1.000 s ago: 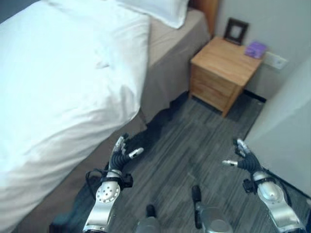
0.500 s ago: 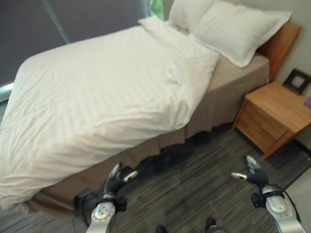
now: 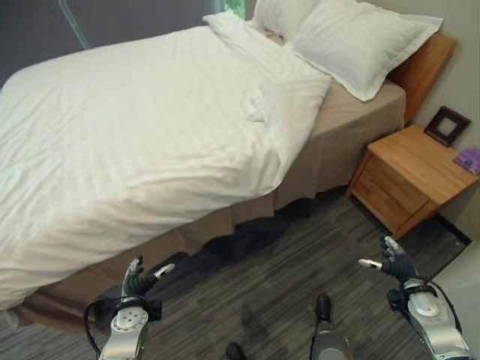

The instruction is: Making the bed.

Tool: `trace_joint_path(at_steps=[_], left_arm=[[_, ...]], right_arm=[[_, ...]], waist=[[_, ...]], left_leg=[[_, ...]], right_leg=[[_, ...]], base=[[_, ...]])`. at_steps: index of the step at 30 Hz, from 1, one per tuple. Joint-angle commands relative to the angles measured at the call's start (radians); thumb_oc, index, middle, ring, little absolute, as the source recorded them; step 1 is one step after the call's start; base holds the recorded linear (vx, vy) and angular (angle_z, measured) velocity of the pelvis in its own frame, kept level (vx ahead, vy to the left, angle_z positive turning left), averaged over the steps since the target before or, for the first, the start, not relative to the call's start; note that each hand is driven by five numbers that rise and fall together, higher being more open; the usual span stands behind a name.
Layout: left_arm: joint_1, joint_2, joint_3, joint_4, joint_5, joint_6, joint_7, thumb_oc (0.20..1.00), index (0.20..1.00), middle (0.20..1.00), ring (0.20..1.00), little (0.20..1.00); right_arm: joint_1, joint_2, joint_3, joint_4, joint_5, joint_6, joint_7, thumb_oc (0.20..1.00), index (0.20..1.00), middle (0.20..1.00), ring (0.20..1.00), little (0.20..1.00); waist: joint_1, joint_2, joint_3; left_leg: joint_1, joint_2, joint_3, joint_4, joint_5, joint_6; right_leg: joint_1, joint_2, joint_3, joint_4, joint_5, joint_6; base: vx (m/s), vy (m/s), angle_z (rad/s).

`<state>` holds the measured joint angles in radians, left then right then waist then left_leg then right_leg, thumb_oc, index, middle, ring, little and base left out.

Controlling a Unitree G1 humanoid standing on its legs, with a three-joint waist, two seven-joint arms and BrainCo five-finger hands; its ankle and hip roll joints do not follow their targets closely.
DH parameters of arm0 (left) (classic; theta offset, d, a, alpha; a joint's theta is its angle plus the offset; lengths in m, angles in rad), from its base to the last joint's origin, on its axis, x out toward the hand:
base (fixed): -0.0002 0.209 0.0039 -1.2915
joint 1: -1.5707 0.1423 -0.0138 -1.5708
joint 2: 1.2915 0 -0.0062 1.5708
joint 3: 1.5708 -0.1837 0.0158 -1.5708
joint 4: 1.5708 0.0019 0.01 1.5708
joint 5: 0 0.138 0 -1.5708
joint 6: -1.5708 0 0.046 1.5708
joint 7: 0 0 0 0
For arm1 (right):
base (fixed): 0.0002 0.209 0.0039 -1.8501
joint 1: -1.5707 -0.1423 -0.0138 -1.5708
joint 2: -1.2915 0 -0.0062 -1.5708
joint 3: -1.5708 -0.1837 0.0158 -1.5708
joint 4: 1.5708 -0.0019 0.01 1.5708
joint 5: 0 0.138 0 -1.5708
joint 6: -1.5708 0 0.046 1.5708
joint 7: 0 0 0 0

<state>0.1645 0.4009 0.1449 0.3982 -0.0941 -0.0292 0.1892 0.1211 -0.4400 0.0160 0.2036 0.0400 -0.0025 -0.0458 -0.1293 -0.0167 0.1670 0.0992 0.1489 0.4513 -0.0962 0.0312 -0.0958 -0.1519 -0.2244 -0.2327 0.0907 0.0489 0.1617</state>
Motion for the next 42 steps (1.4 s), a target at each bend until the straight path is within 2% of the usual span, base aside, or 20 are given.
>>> trace_joint_path(at_steps=[1, 2, 3, 4, 5, 6, 9, 10, 13, 17, 20, 21, 24, 26, 28, 31, 33, 35, 38, 42], left_arm=[[-0.074, 0.035, 0.059, -0.096, -0.102, -0.132, 0.025, 1.000, 1.000, 1.000, 1.000, 1.000], [-0.076, 0.035, 0.059, -0.095, -0.103, -0.132, 0.025, 1.000, 1.000, 1.000, 1.000, 1.000], [-0.089, 0.019, 0.052, -0.104, -0.163, -0.150, 0.028, 1.000, 1.000, 1.000, 1.000, 1.000], [-0.097, -0.002, 0.048, -0.110, -0.237, -0.168, 0.026, 1.000, 1.000, 1.000, 1.000, 1.000], [-0.095, -0.021, 0.046, -0.122, -0.299, -0.178, 0.012, 1.000, 1.000, 1.000, 1.000, 1.000], [-0.075, -0.070, 0.046, -0.153, -0.389, -0.188, -0.001, 1.000, 1.000, 1.000, 1.000, 1.000], [-0.044, -0.095, 0.057, -0.199, -0.391, -0.196, -0.008, 1.000, 1.000, 1.000, 1.000, 1.000], [-0.046, -0.087, 0.052, -0.194, -0.361, -0.194, -0.003, 1.000, 1.000, 1.000, 1.000, 1.000], [-0.047, -0.077, 0.043, -0.180, -0.334, -0.180, -0.014, 1.000, 1.000, 1.000, 1.000, 1.000], [-0.055, -0.038, 0.012, -0.205, -0.284, -0.144, -0.009, 1.000, 1.000, 1.000, 1.000, 1.000], [-0.047, -0.049, 0.043, -0.247, -0.284, -0.138, -0.009, 1.000, 1.000, 1.000, 1.000, 1.000], [-0.044, -0.047, 0.060, -0.276, -0.282, -0.136, -0.007, 1.000, 1.000, 1.000, 1.000, 1.000], [-0.091, -0.008, 0.064, -0.276, -0.237, -0.137, 0.053, 1.000, 1.000, 1.000, 1.000, 1.000], [-0.143, 0.030, 0.059, -0.262, -0.183, -0.131, 0.089, 1.000, 1.000, 1.000, 1.000, 1.000], [-0.190, 0.074, 0.057, -0.256, -0.167, -0.137, 0.101, 1.000, 1.000, 1.000, 1.000, 1.000], [-0.254, 0.111, 0.015, -0.282, -0.154, -0.153, 0.101, 1.000, 1.000, 1.000, 1.000, 1.000], [-0.264, 0.120, 0.001, -0.303, -0.142, -0.159, 0.096, 1.000, 1.000, 1.000, 1.000, 1.000], [-0.277, 0.118, -0.009, -0.310, -0.138, -0.162, 0.099, 1.000, 1.000, 1.000, 1.000, 1.000], [-0.293, 0.114, -0.021, -0.300, -0.146, -0.174, 0.120, 1.000, 1.000, 1.000, 1.000, 1.000], [-0.363, 0.122, -0.070, -0.242, -0.165, -0.172, 0.134, 1.000, 1.000, 1.000, 1.000, 1.000]], right_arm=[[-0.094, -0.017, -0.017, -0.057, -0.001, -0.095, -0.039, 1.000, 1.000, 1.000, 1.000, 1.000], [-0.096, -0.018, -0.017, -0.056, -0.001, -0.096, -0.040, 1.000, 1.000, 1.000, 1.000, 1.000], [-0.105, -0.022, -0.012, -0.059, 0.007, -0.101, -0.045, 1.000, 1.000, 1.000, 1.000, 1.000], [-0.121, -0.032, -0.006, -0.059, 0.013, -0.098, -0.051, 1.000, 1.000, 1.000, 1.000, 1.000], [-0.136, -0.040, 0.002, -0.065, 0.015, -0.093, -0.049, 1.000, 1.000, 1.000, 1.000, 1.000], [-0.160, -0.044, 0.021, -0.083, 0.010, -0.085, -0.038, 1.000, 1.000, 1.000, 1.000, 1.000], [-0.171, -0.044, 0.034, -0.086, -0.001, -0.090, -0.028, 1.000, 1.000, 1.000, 1.000, 1.000], [-0.172, -0.047, 0.038, -0.082, -0.004, -0.094, -0.030, 1.000, 1.000, 1.000, 1.000, 1.000], [-0.176, -0.051, 0.028, -0.070, -0.022, -0.103, -0.039, 1.000, 1.000, 1.000, 1.000, 1.000], [-0.166, -0.045, 0.038, -0.092, -0.044, -0.081, -0.019, 1.000, 1.000, 1.000, 1.000, 1.000], [-0.152, -0.034, 0.053, -0.130, -0.075, -0.095, -0.012, 1.000, 1.000, 1.000, 1.000, 1.000], [-0.161, -0.027, 0.060, -0.120, -0.088, -0.097, -0.015, 1.000, 1.000, 1.000, 1.000, 1.000], [-0.217, -0.012, 0.096, -0.119, -0.105, -0.092, -0.017, 1.000, 1.000, 1.000, 1.000, 1.000], [-0.264, -0.008, 0.126, -0.130, -0.106, -0.098, -0.023, 1.000, 1.000, 1.000, 1.000, 1.000], [-0.318, -0.012, 0.154, -0.133, -0.111, -0.098, -0.034, 1.000, 1.000, 1.000, 1.000, 1.000], [-0.374, -0.023, 0.181, -0.129, -0.109, -0.098, -0.043, 1.000, 1.000, 1.000, 1.000, 1.000], [-0.390, -0.032, 0.192, -0.123, -0.129, -0.094, -0.049, 1.000, 1.000, 1.000, 1.000, 1.000], [-0.409, -0.039, 0.202, -0.101, -0.149, -0.090, -0.061, 1.000, 1.000, 1.000, 1.000, 1.000], [-0.494, -0.061, 0.220, -0.046, -0.248, -0.069, -0.127, 1.000, 1.000, 1.000, 1.000, 1.000], [-0.596, -0.058, 0.271, 0.049, -0.268, -0.051, -0.159, 1.000, 1.000, 1.000, 1.000, 1.000]], waist=[[0.030, -0.043, 0.037], [0.023, -0.036, 0.037], [0.038, -0.047, 0.047], [0.054, -0.060, 0.056], [0.067, -0.081, 0.060], [0.101, -0.095, 0.069], [0.135, -0.093, 0.069], [0.143, -0.085, 0.069], [0.156, -0.063, 0.069], [0.132, -0.072, 0.051], [0.139, -0.076, 0.033], [0.148, -0.089, 0.021], [0.135, -0.091, 0.040], [0.120, -0.086, 0.053], [0.118, -0.082, 0.056], [0.104, -0.092, 0.053], [0.104, -0.104, 0.048], [0.102, -0.109, 0.046], [0.113, -0.121, 0.038], [0.118, -0.116, 0.047]], left_leg=[[0.099, 0.169, -0.100, 0.481, 0.000, -0.079], [0.081, 0.183, -0.114, 0.504, -0.006, -0.085], [0.043, 0.201, -0.135, 0.593, 0.041, -0.083], [0.009, 0.190, -0.143, 0.644, 0.032, -0.064], [-0.038, 0.132, -0.155, 0.653, 0.002, -0.026], [-0.128, -0.004, -0.217, 0.619, -0.093, 0.005], [-0.160, -0.079, -0.217, 0.474, -0.158, 0.048], [-0.184, -0.090, -0.205, 0.409, -0.136, 0.051], [-0.235, -0.075, -0.119, 0.222, -0.024, 0.020], [-0.203, -0.010, 0.128, 0.086, 0.050, 0.025], [-0.168, -0.039, 0.113, 0.055, 0.049, 0.055], [-0.131, -0.060, 0.121, 0.027, 0.041, 0.076], [-0.050, -0.084, 0.118, 0.018, -0.013, 0.123], [-0.002, -0.084, 0.103, 0.012, -0.043, 0.137], [0.019, -0.060, 0.096, 0.010, -0.055, 0.124], [0.025, -0.047, 0.033, 0.009, -0.060, 0.100], [0.025, -0.040, 0.005, 0.009, -0.053, 0.091], [0.027, -0.040, -0.023, 0.009, -0.058, 0.087], [0.032, -0.049, -0.128, 0.009, -0.078, 0.078], [0.043, -0.042, -0.184, 0.009, -0.095, 0.060]], right_leg=[[0.142, 0.100, -0.013, -0.159, -0.016, -0.057], [0.142, 0.109, -0.022, -0.164, -0.014, -0.063], [0.169, 0.124, -0.023, -0.172, -0.027, -0.089], [0.191, 0.130, -0.019, -0.178, -0.047, -0.104], [0.194, 0.122, -0.002, -0.178, -0.043, -0.113], [0.224, 0.127, 0.052, -0.178, -0.061, -0.110], [0.269, 0.138, 0.089, -0.178, -0.097, -0.102], [0.292, 0.148, 0.085, -0.178, -0.115, -0.101], [0.355, 0.186, 0.063, -0.178, -0.167, -0.101], [0.420, 0.191, 0.002, -0.122, -0.200, -0.083], [0.414, 0.189, 0.011, -0.035, -0.209, -0.068], [0.395, 0.168, -0.007, 0.068, -0.188, -0.029], [0.260, 0.066, -0.042, 0.403, -0.011, 0.069], [0.171, 0.011, -0.054, 0.525, -0.001, 0.071], [0.144, -0.050, -0.094, 0.462, -0.040, 0.044], [0.138, -0.017, -0.055, 0.262, -0.111, 0.005], [0.144, 0.024, -0.007, 0.095, -0.092, -0.005], [0.149, 0.041, 0.027, 0.043, -0.077, -0.002], [0.109, 0.076, 0.194, -0.045, -0.029, 0.001], [0.074, 0.057, 0.245, -0.100, -0.009, 0.007]], base=[[0.23, -0.347, 0.23], [0.34, -0.457, -0.08], [0.24, -0.237, -0.47], [0.30, -0.255, -0.82], [0.44, -0.122, -0.80], [0.39, -0.015, -0.64], [0.39, 0.044, -1.13], [0.33, 0.040, -1.01], [0.40, 0.067, 0.21], [0.41, 0.102, 0.40], [0.42, 0.147, 0.27], [0.43, 0.206, 0.00], [0.31, 0.180, 0.00], [0.28, 0.058, 0.65], [0.25, -0.083, 0.81], [0.27, -0.150, 0.59], [0.25, -0.220, 0.73], [0.23, -0.170, 0.78], [0.33, -0.206, 0.86], [0.23, -0.196, 0.47]])
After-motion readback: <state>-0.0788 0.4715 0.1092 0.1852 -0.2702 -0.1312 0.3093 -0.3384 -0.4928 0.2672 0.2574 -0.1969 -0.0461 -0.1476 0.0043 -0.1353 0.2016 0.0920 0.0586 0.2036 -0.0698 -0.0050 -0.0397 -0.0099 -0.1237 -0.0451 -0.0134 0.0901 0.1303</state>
